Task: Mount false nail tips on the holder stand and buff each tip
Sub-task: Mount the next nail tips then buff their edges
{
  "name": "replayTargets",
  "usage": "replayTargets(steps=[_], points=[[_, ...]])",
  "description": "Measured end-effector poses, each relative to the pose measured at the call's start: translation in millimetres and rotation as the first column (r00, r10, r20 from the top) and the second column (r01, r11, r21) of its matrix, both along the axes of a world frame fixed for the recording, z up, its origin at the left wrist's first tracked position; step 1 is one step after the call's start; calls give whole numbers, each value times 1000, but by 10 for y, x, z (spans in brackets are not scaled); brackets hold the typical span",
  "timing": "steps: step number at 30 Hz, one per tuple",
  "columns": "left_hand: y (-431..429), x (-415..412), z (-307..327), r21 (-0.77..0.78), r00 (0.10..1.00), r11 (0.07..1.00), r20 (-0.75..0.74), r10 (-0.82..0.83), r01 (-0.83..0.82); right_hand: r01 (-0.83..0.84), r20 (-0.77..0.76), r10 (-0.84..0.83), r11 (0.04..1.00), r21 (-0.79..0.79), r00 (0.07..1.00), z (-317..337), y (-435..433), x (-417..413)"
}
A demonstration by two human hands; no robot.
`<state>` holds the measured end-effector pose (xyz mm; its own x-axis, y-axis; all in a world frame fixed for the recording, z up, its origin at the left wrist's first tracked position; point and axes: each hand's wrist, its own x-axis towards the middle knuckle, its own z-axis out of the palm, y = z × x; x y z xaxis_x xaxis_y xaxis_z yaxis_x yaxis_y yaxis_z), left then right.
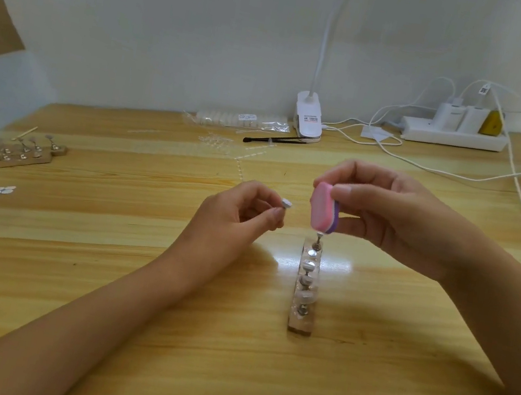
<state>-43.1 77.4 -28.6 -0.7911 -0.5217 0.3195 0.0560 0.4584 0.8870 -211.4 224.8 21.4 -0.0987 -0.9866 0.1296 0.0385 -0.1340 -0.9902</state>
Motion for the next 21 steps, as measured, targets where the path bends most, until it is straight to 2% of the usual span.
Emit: replayTargets(steps=[5,10,16,21], points=[[58,-29,-7,4,999,1000,32,-31,31,103,281,-76,991,-81,957,38,-8,-120],[153,-92,2,-233,981,970,194,-29,75,223,452,-172,973,-60,875,-1,-28,-189],[172,-111,29,-237,949,962,311,-56,135,231,492,-193,973,-16,849,-12,-34,-169],[122,-78,36,-229,938,963,342,-53,138,215,483,-200,976,25,852,-4,-38,-156]])
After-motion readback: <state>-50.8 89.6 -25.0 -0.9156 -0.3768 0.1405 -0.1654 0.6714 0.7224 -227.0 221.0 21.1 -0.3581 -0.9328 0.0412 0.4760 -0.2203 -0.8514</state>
